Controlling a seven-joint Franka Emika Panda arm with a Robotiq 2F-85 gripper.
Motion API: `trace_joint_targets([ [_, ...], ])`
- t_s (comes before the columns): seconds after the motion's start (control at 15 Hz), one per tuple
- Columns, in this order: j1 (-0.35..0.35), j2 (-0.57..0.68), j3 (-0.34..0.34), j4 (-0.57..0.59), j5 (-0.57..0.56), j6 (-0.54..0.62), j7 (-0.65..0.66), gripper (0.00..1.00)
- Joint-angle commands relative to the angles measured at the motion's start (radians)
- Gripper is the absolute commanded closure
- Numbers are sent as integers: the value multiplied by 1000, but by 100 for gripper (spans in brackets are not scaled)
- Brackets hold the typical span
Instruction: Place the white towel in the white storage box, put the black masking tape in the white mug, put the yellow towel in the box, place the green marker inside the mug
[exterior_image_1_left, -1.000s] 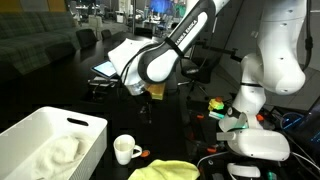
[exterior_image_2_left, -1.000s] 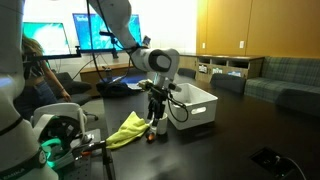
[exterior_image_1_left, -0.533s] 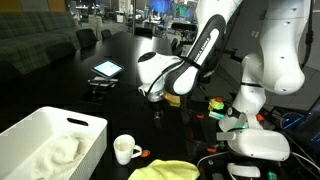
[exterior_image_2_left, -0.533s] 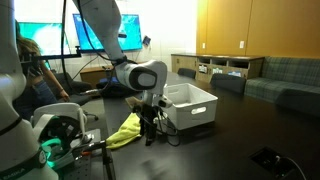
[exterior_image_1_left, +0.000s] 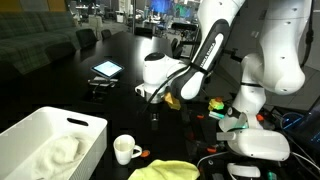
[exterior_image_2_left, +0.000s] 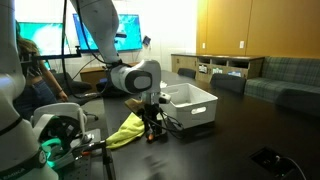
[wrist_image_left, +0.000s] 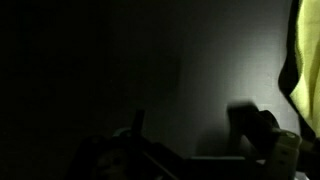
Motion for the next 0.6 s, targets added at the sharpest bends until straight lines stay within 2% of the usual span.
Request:
trace_joint_targets([
  [0.0, 57, -18, 26, 19, -16, -29, -17, 0],
  [0.27, 130, -8, 59, 79, -46, -138, 11, 0],
  [0.53, 180, 17, 109, 149, -17, -208, 45, 0],
])
